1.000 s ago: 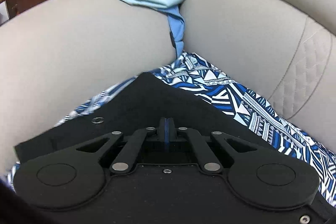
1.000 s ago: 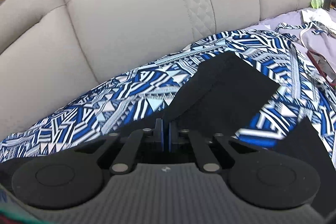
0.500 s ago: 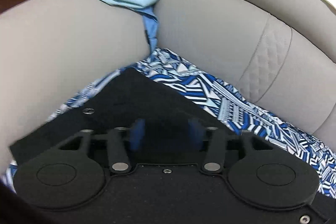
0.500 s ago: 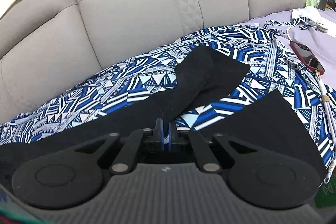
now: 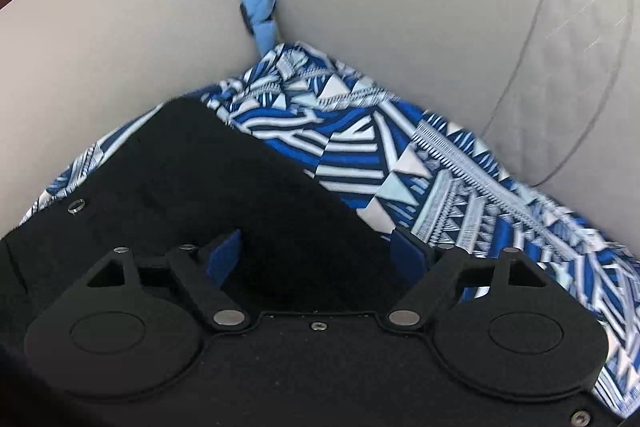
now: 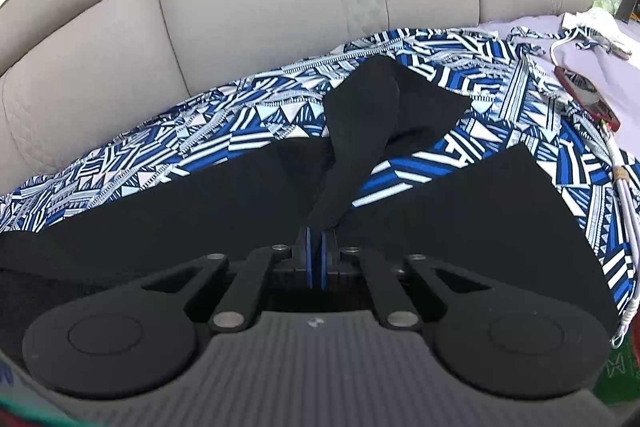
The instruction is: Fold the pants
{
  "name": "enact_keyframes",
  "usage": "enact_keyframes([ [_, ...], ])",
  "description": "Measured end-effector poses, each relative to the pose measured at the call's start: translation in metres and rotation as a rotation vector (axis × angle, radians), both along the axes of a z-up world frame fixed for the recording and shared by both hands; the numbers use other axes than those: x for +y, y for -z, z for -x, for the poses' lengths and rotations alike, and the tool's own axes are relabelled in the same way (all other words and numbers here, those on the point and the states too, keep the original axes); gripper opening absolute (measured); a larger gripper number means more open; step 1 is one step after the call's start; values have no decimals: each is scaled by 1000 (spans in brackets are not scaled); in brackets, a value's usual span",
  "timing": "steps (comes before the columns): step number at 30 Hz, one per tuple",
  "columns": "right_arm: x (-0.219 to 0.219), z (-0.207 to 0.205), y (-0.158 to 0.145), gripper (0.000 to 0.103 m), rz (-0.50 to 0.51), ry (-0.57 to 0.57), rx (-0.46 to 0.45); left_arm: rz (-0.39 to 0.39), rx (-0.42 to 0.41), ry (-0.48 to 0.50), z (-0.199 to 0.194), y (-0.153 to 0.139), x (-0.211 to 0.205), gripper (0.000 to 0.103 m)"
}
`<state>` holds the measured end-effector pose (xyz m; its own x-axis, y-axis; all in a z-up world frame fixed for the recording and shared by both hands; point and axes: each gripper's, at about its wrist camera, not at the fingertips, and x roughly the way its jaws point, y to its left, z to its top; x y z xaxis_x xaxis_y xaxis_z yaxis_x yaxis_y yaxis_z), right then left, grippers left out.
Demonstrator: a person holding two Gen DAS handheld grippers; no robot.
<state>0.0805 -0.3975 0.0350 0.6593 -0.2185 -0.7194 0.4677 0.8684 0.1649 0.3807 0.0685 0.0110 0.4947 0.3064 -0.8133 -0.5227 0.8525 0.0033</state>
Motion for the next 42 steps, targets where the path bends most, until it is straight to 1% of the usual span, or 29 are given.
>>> enact_keyframes([
  [3, -3, 1, 5, 7, 9, 8, 10, -36, 47, -16, -6, 12, -3, 79],
  [4, -4, 2, 6, 7, 30, 15, 15, -40, 43, -16, -6, 15, -4, 80],
  [6, -7, 4, 7, 6, 55, 18, 21, -46, 21, -16, -1, 15, -4, 67],
  [7, -10, 5, 8, 6, 50, 16, 23, -66, 17, -18, 1, 14, -4, 49],
  [8, -13, 6, 8, 6, 40, 17, 25, -98, 26, -25, 2, 12, -5, 28],
  [9, -15, 6, 9, 6, 35, 20, 27, -134, 39, -33, 4, 11, -5, 20],
  [10, -17, 7, 10, 6, 33, 23, 29, -144, 52, -37, 5, 10, -1, 12],
  [13, -20, 9, 10, 8, 21, 17, 24, -88, 25, -42, 16, 5, 11, 8],
  [14, -22, 8, 10, 11, 6, 21, 21, -81, 20, -41, 19, 2, 14, 8],
  [15, -25, 8, 9, 19, -11, 26, 19, -75, 15, -39, 22, -1, 16, 7],
  [16, -30, 7, 8, 29, -32, 37, 13, -71, 9, -37, 25, -4, 18, 7],
  [17, -37, 7, 7, 36, -53, 57, 5, -67, 1, -35, 28, -9, 20, 7],
  [19, -51, 6, 3, 38, -88, 91, -8, -52, -19, -28, 36, -17, 24, 7],
  [21, -63, 4, 0, 46, -111, 112, -17, -36, -41, -22, 44, -26, 28, 7],
  [22, -68, 3, -2, 48, -114, 120, -20, -31, -55, -16, 48, -31, 31, 7],
  [26, -70, -10, -8, 60, -80, 88, -29, 1, -97, 8, 68, -49, 41, 6],
  [28, -65, -21, -8, 61, -56, 62, -29, 10, -117, 20, 79, -56, 46, 6],
  [30, -60, -33, -6, 65, -39, 43, -21, 12, -134, 32, 90, -62, 49, 6],
  [35, -50, -63, 6, 68, 22, 46, 23, 44, -171, 59, 116, -73, 59, 6],
  [36, -49, -67, 10, 66, 26, 49, 35, 51, -178, 64, 121, -74, 61, 6],
  [37, -50, -70, 13, 49, 26, 62, 50, 55, -184, 71, 127, -75, 62, 6],
  [38, -51, -71, 17, 17, 10, 86, 70, 57, -187, 79, 132, -76, 64, 6],
  [39, -53, -71, 19, 7, -14, 107, 78, 61, -189, 85, 137, -76, 65, 6],
  [40, -54, -67, 19, 6, -27, 119, 69, 64, -189, 92, 143, -76, 66, 6],
  [42, -52, -57, 16, 6, -4, 130, 52, 64, -183, 104, 153, -74, 68, 6],
])
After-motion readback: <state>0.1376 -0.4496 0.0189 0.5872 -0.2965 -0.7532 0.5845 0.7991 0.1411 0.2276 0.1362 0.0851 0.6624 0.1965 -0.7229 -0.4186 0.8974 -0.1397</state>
